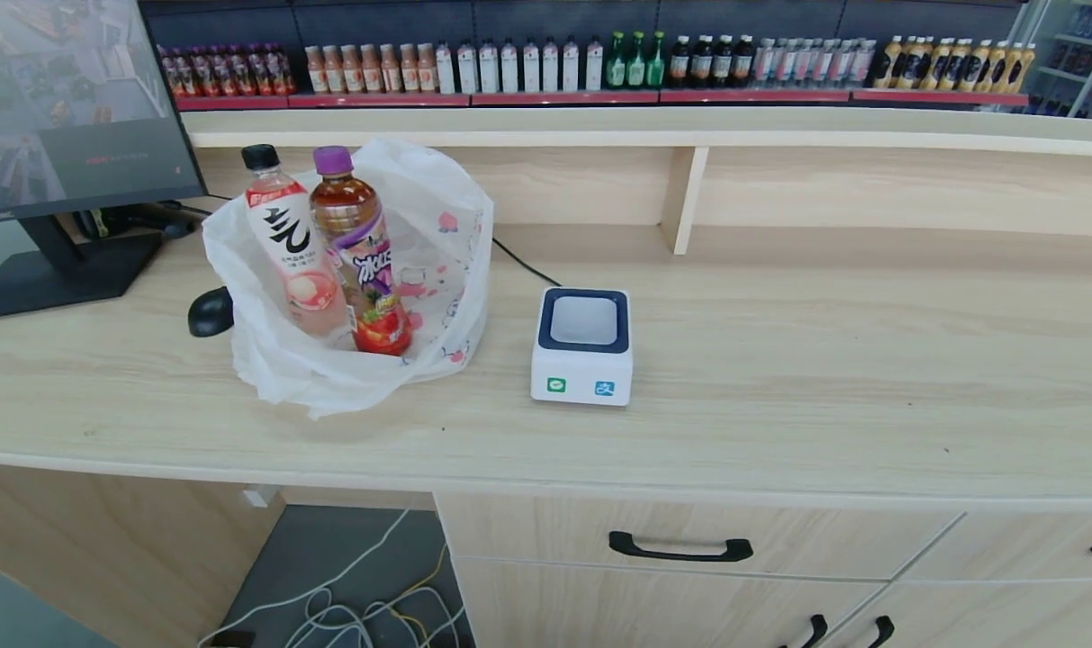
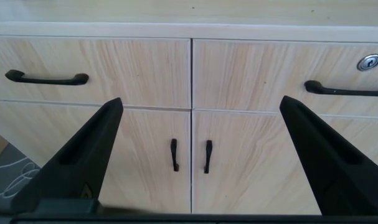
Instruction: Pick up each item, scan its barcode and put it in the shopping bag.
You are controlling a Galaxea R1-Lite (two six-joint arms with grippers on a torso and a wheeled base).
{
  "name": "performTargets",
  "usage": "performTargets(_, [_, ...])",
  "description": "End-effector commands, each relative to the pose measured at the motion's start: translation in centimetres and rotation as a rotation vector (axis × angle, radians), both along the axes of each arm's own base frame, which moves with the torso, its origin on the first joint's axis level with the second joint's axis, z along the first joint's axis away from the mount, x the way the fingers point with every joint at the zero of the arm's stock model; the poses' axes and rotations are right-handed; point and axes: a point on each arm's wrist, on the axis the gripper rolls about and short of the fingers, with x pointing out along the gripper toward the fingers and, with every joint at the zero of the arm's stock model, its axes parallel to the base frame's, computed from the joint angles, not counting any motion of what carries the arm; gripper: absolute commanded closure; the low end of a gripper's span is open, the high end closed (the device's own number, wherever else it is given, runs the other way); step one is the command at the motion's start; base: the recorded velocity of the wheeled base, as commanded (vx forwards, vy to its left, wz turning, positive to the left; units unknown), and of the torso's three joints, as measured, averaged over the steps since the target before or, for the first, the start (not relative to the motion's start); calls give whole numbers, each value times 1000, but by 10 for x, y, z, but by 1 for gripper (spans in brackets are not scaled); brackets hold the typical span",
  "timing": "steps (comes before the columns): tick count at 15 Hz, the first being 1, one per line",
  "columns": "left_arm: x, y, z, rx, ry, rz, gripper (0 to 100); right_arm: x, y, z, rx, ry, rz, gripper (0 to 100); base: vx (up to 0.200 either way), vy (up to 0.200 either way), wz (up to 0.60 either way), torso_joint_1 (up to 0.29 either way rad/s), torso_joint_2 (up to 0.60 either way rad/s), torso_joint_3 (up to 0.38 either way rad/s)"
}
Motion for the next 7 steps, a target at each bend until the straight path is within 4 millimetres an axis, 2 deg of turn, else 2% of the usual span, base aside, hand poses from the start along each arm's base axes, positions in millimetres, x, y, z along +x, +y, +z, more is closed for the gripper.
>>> performTargets(1, [0, 0, 0, 0, 0, -1, 0, 0, 0, 0, 1, 0, 0, 0, 0, 0, 0, 0, 0, 0])
performTargets(7, [0, 0, 0, -2, 0, -1, 0, 0, 0, 0, -2, 0, 0, 0, 0, 0, 0, 0, 0, 0])
